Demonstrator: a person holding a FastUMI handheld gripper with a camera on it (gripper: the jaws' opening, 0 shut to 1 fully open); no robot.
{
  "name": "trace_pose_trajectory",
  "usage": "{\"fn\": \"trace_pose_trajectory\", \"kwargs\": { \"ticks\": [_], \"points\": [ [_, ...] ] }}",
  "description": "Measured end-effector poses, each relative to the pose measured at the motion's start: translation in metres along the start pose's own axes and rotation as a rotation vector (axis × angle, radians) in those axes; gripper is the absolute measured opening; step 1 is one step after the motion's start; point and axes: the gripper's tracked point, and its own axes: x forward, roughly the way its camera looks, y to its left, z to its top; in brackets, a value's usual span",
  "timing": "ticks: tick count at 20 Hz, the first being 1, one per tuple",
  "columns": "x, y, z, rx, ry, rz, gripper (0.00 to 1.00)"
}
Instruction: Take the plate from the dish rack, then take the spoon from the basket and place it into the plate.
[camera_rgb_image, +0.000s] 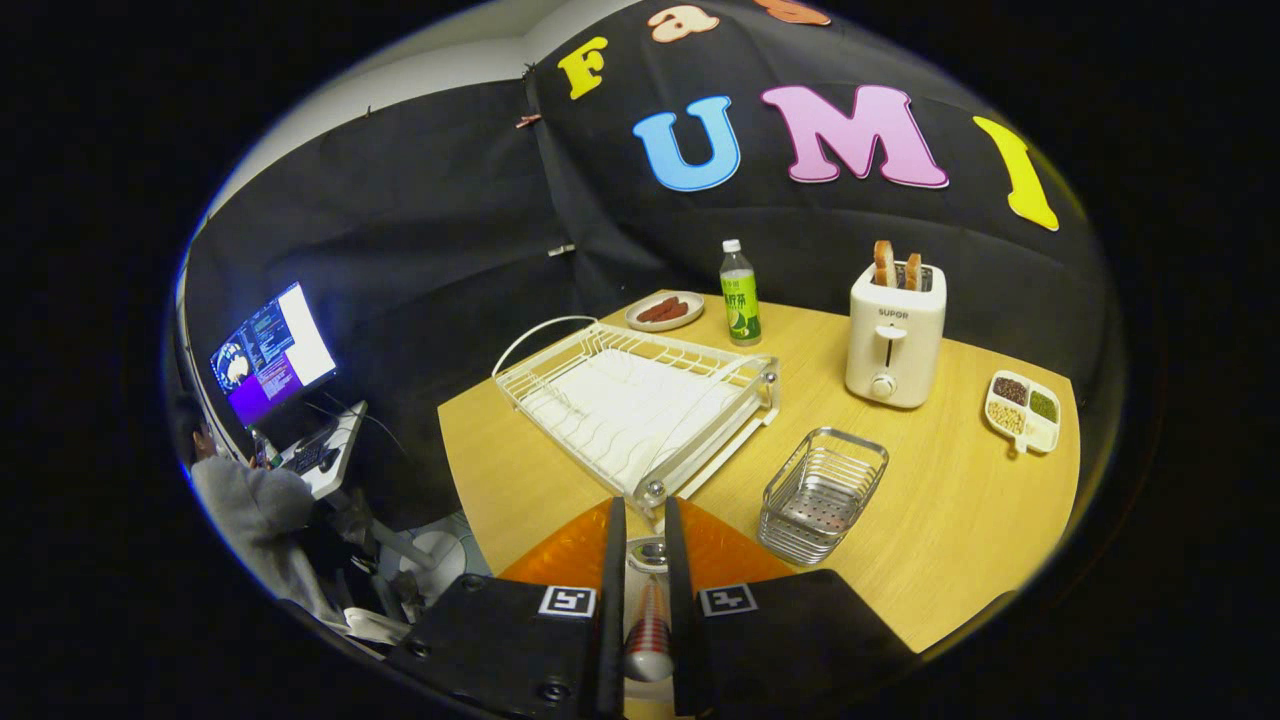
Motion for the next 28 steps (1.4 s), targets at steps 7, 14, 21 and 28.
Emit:
{"fn": "trace_pose_trajectory", "kwargs": {
  "ticks": [7, 14, 21, 28],
  "points": [
    [0.023, 0.003, -0.029, -0.032, 0.055, -0.027, 0.23],
    [0.027, -0.002, -0.043, -0.040, 0.101, -0.046, 0.24],
    [0.011, -0.014, -0.035, 0.069, 0.118, -0.131, 0.84],
    [-0.027, -0.038, 0.020, 0.164, -0.002, -0.422, 0.99]
  ]
}}
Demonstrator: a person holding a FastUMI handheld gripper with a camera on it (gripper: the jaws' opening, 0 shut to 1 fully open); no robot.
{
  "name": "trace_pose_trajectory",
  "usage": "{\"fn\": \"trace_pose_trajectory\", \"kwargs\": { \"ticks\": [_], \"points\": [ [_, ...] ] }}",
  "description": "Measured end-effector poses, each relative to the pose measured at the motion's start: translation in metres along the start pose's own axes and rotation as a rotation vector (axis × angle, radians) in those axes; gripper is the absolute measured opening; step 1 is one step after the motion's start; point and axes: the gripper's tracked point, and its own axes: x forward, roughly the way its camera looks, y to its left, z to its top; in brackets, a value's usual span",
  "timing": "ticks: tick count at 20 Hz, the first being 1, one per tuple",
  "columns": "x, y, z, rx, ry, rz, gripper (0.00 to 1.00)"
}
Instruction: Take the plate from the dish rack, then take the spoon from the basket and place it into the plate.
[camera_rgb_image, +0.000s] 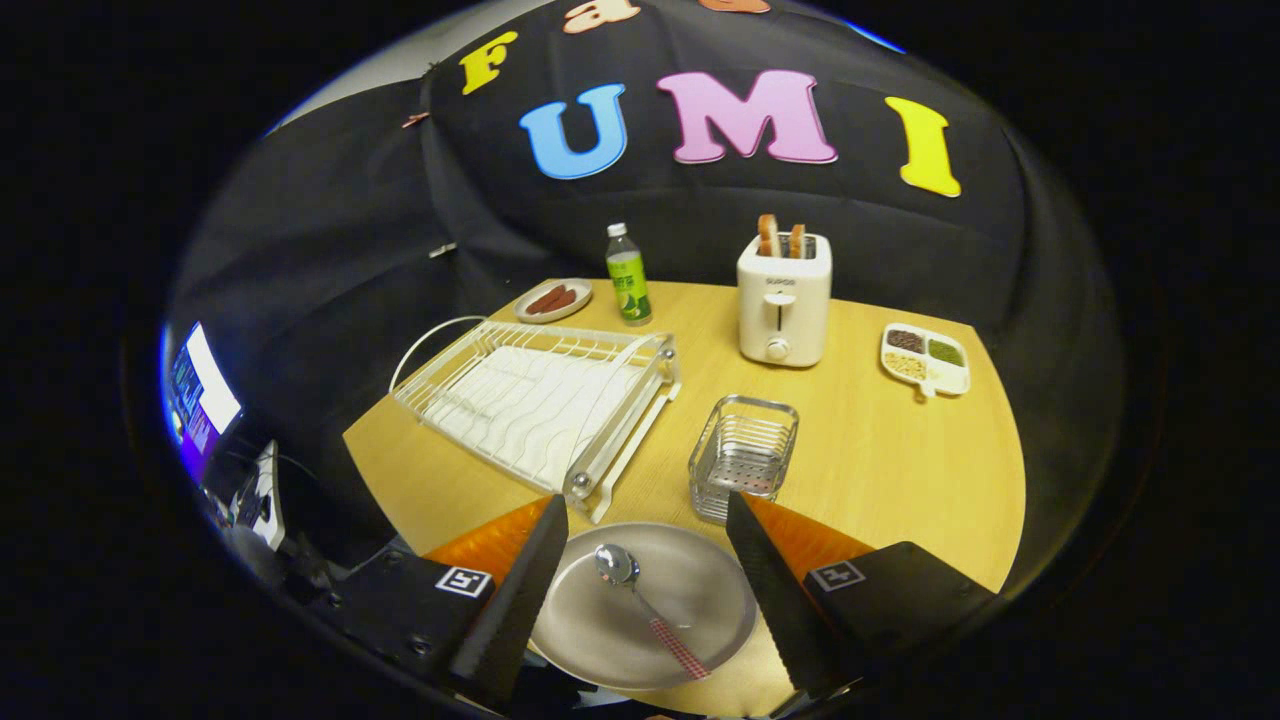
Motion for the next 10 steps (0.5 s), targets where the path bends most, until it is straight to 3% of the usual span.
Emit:
{"fn": "trace_pose_trajectory", "kwargs": {
  "ticks": [3, 8, 10],
  "points": [
    [-0.020, -0.011, 0.031, 0.028, -0.064, -0.168, 0.99],
    [-0.063, -0.006, 0.085, 0.109, -0.252, -0.354, 0.99],
    [-0.077, 0.007, 0.099, 0.130, -0.310, -0.383, 0.99]
  ]
}}
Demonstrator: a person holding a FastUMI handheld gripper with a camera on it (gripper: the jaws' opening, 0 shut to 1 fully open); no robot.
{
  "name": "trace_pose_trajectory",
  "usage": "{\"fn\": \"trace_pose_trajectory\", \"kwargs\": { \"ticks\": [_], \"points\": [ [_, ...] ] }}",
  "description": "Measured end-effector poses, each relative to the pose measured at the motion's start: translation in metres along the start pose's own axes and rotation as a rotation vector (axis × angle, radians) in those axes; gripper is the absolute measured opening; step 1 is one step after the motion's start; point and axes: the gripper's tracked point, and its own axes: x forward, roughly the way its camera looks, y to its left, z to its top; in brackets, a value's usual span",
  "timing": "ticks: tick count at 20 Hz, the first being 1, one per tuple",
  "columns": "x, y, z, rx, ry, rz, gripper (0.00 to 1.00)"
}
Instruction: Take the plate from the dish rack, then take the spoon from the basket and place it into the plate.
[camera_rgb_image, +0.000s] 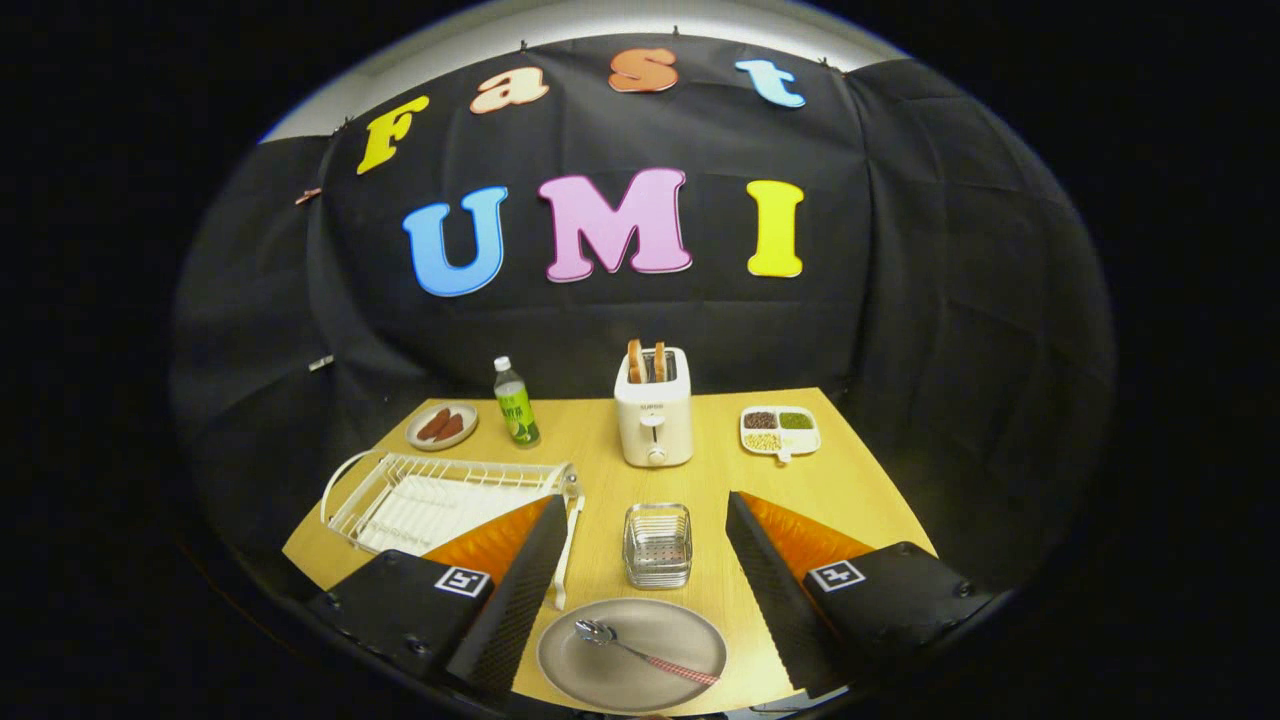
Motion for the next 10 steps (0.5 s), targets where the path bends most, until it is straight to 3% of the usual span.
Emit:
{"fn": "trace_pose_trajectory", "kwargs": {
  "ticks": [5, 10],
  "points": [
    [-0.034, 0.027, 0.029, -0.015, -0.101, -0.011, 0.99],
    [-0.050, 0.047, 0.042, 0.021, -0.118, -0.007, 0.99]
  ]
}}
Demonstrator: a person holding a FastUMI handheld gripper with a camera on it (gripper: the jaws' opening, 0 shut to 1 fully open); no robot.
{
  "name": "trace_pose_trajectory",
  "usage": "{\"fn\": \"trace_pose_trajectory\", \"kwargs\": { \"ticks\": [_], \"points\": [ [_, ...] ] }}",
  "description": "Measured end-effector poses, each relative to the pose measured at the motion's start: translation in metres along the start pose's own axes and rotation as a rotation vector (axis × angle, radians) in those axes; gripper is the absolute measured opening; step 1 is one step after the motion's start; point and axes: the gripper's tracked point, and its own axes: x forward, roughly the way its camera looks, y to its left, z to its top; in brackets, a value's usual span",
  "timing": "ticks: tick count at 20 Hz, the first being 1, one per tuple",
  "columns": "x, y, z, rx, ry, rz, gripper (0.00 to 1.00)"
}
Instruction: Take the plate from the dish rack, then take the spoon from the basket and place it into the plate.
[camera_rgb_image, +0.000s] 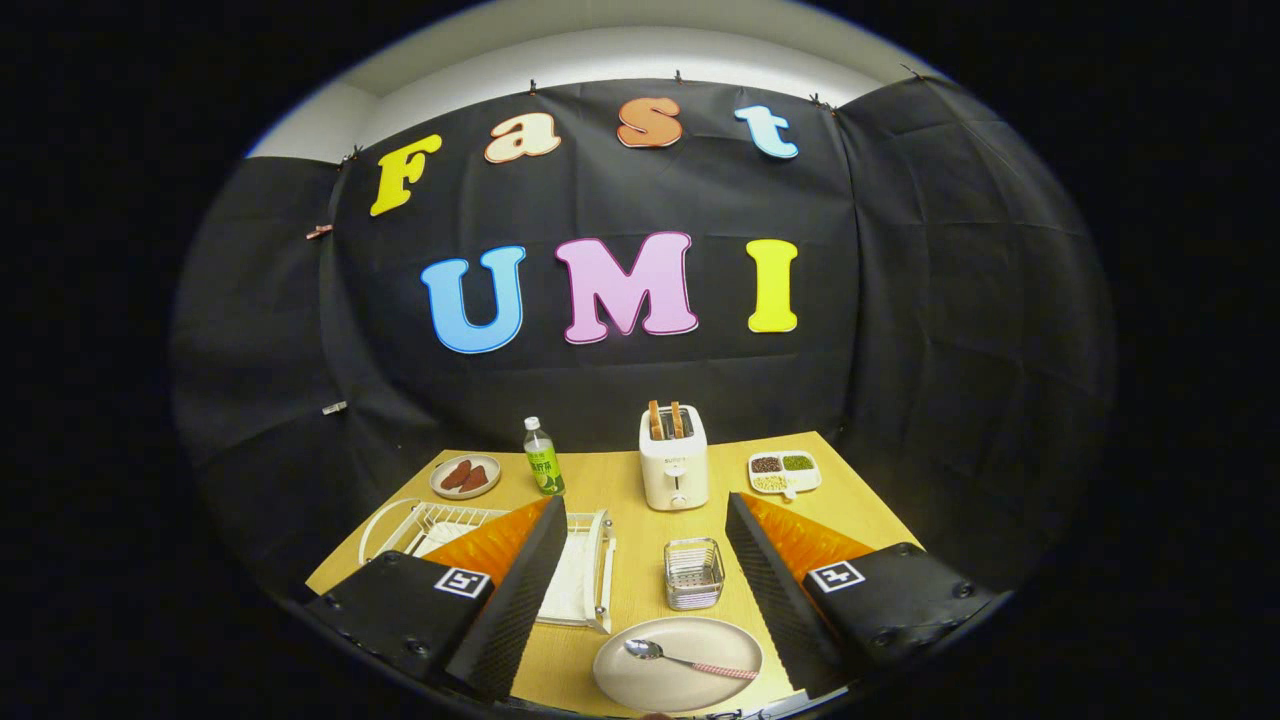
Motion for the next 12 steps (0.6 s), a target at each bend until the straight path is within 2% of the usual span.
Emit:
{"fn": "trace_pose_trajectory", "kwargs": {
  "ticks": [12],
  "points": [
    [-0.009, -0.021, 0.022, -0.025, -0.048, -0.006, 0.99]
  ]
}}
